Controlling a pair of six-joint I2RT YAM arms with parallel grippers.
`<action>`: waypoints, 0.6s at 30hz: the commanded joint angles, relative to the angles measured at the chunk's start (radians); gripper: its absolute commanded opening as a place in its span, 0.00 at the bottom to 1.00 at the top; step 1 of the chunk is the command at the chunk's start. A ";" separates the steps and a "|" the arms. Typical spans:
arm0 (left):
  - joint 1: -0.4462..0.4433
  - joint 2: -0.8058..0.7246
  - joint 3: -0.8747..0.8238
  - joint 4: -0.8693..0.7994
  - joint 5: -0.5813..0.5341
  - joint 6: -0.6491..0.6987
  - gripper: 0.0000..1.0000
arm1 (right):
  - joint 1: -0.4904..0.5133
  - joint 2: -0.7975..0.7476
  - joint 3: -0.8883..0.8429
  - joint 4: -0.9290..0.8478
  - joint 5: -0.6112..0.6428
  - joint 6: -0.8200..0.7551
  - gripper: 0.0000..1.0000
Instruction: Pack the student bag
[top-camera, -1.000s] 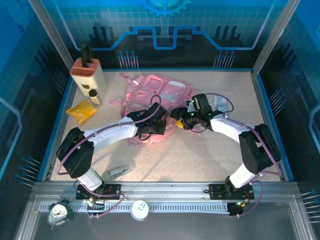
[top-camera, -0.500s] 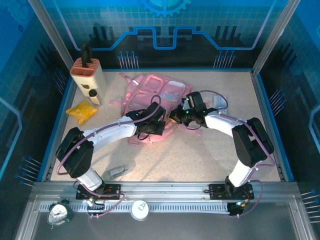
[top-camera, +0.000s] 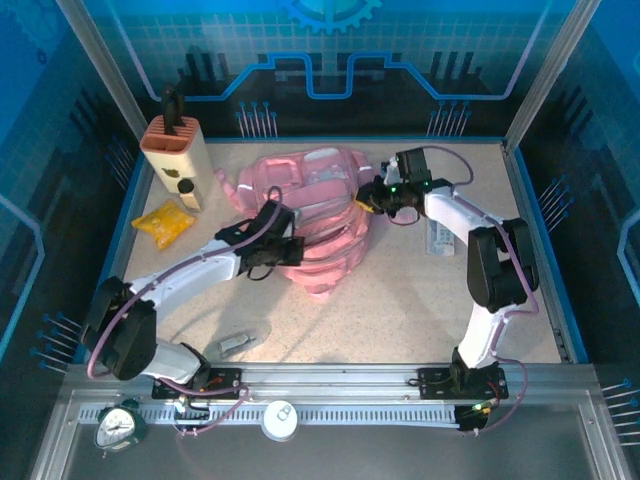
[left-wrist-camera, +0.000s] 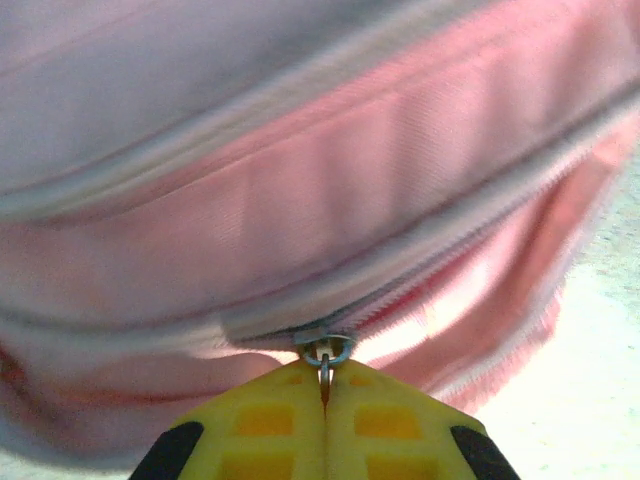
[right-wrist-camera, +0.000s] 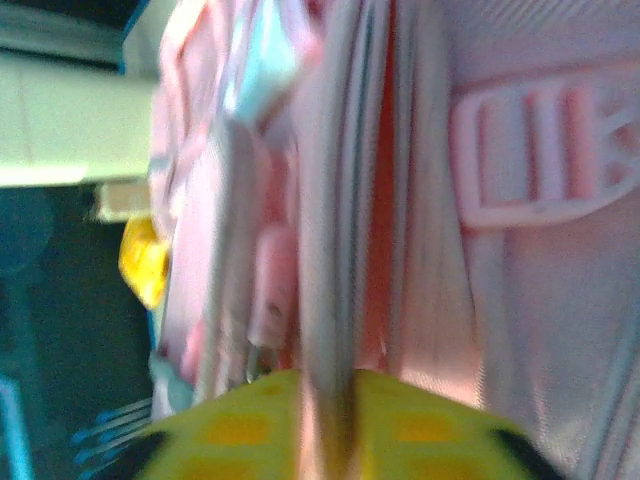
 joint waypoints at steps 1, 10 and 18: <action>-0.070 0.089 0.111 0.001 0.011 -0.052 0.00 | -0.041 -0.002 0.077 -0.074 0.058 -0.071 0.43; -0.111 0.221 0.256 0.048 0.032 -0.056 0.00 | 0.012 -0.283 -0.350 0.135 -0.087 0.194 0.59; -0.113 0.220 0.224 0.067 0.040 -0.080 0.00 | 0.159 -0.246 -0.408 0.283 -0.022 0.361 0.55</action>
